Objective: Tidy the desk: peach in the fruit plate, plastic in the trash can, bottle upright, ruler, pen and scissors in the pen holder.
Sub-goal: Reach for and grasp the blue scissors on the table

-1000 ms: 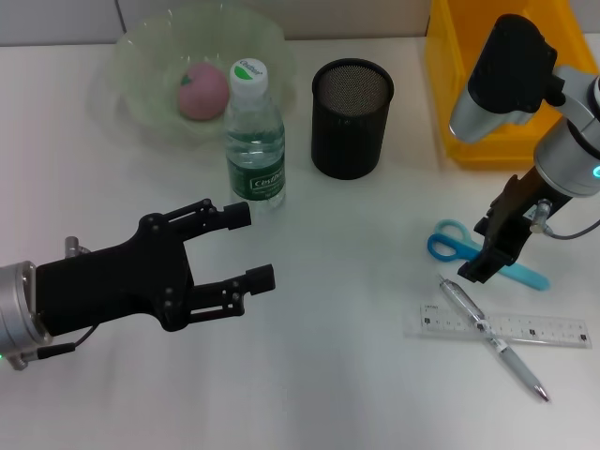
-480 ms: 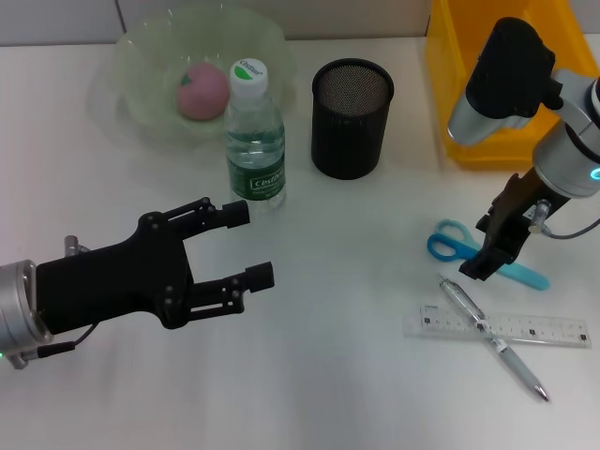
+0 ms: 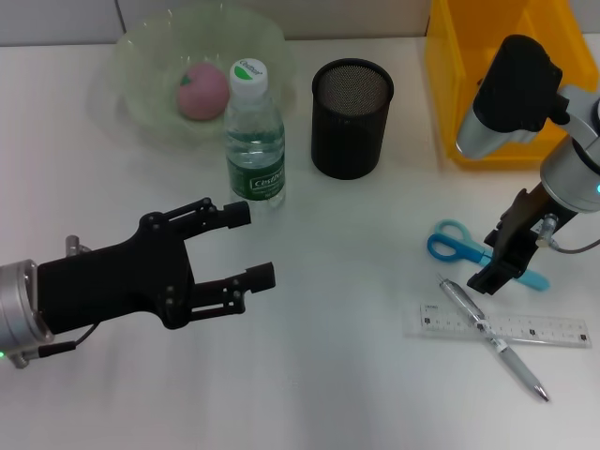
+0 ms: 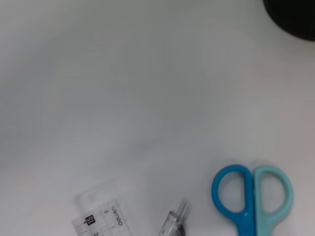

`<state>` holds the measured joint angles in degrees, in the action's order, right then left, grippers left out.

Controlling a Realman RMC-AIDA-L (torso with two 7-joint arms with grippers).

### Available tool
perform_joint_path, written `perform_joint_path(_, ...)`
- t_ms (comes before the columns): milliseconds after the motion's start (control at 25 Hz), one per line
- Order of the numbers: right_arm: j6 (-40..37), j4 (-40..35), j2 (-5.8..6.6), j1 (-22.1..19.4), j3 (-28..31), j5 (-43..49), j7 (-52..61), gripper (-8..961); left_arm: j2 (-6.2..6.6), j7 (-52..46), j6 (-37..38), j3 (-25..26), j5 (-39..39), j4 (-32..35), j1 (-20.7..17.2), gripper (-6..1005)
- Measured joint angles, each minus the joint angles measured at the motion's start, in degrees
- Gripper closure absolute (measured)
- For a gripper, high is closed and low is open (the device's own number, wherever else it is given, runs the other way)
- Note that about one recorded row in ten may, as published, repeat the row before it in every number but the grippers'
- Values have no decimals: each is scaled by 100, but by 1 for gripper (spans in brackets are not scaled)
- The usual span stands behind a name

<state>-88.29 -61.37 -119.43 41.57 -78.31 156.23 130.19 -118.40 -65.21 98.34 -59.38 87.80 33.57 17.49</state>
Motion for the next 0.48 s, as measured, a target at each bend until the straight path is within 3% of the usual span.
perform_joint_path(480, 232, 123, -9, 21, -177, 5, 81, 264, -8, 0, 3, -4, -7, -9, 9, 187)
